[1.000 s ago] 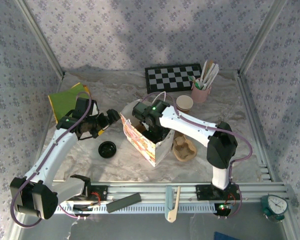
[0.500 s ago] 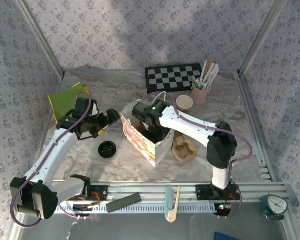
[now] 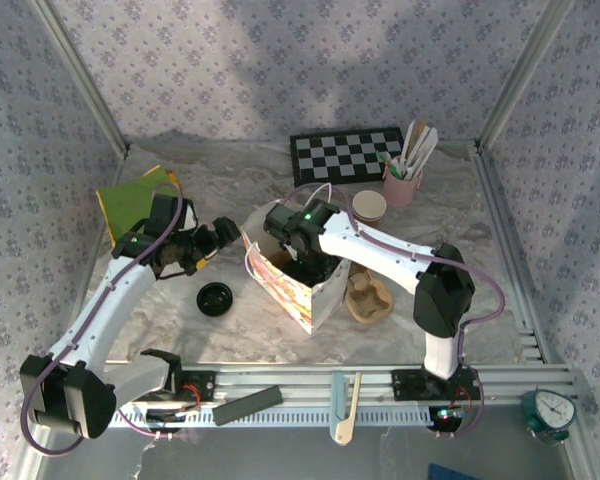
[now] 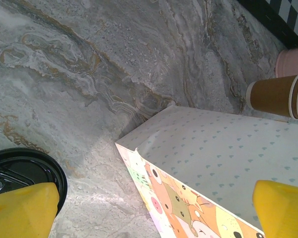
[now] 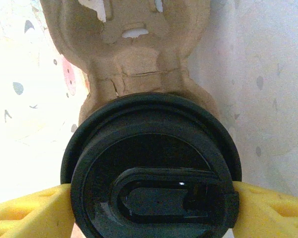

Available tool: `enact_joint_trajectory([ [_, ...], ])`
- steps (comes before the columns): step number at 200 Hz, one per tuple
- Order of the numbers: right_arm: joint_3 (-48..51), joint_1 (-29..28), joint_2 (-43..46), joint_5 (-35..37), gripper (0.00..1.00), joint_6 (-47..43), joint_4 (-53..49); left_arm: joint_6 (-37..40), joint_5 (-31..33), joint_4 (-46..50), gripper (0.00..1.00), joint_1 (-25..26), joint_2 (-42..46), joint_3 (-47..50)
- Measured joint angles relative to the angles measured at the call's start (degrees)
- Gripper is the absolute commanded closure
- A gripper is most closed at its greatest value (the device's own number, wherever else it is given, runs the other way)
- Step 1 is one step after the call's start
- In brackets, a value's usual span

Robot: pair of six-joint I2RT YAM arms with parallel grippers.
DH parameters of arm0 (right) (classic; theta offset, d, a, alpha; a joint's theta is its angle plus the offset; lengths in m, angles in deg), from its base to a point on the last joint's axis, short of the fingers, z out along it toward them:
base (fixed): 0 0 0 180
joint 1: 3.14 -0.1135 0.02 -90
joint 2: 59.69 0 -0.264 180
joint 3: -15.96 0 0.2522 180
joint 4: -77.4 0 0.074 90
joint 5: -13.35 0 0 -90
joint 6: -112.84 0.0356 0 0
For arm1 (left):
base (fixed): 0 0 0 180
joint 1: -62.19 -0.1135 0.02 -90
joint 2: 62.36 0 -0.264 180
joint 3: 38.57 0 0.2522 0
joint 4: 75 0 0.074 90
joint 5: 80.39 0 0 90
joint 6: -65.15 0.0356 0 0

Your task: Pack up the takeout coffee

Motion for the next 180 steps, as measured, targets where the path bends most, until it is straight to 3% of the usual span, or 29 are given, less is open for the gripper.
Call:
enact_joint_trajectory([
  [180, -0.8, -0.1, 0.0, 0.4, 0.2, 0.0, -0.6, 0.0, 0.0, 0.0, 0.0, 0.0, -0.5, -0.1],
])
